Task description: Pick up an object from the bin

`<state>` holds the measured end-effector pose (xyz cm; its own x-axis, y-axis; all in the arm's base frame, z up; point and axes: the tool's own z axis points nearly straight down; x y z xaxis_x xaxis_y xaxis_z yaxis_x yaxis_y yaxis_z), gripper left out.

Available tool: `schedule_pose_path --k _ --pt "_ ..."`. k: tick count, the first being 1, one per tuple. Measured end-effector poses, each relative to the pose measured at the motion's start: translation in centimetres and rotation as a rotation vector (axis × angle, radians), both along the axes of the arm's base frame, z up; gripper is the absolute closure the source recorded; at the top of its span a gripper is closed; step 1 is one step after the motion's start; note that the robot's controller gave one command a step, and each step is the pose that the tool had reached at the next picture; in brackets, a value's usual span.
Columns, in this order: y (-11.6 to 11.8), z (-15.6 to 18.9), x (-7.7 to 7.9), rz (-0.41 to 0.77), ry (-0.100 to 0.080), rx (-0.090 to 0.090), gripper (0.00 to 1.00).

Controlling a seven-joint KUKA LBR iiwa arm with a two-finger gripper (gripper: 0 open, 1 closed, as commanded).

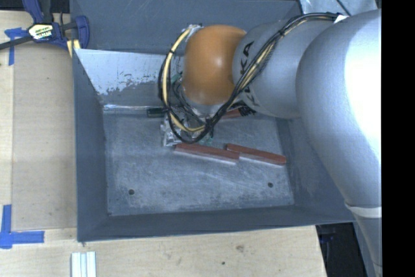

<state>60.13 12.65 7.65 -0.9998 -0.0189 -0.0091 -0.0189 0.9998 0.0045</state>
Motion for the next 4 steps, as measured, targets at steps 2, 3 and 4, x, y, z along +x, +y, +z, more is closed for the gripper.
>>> schedule_pose_path --k 2,3,4 --pt "0.1 20.0 -1.1 0.169 0.007 -0.005 1.00" --pt "0.1 21.6 -1.1 0.179 0.001 -0.005 1.00" --pt "-1.4 10.5 1.8 0.053 0.013 -0.006 0.00"
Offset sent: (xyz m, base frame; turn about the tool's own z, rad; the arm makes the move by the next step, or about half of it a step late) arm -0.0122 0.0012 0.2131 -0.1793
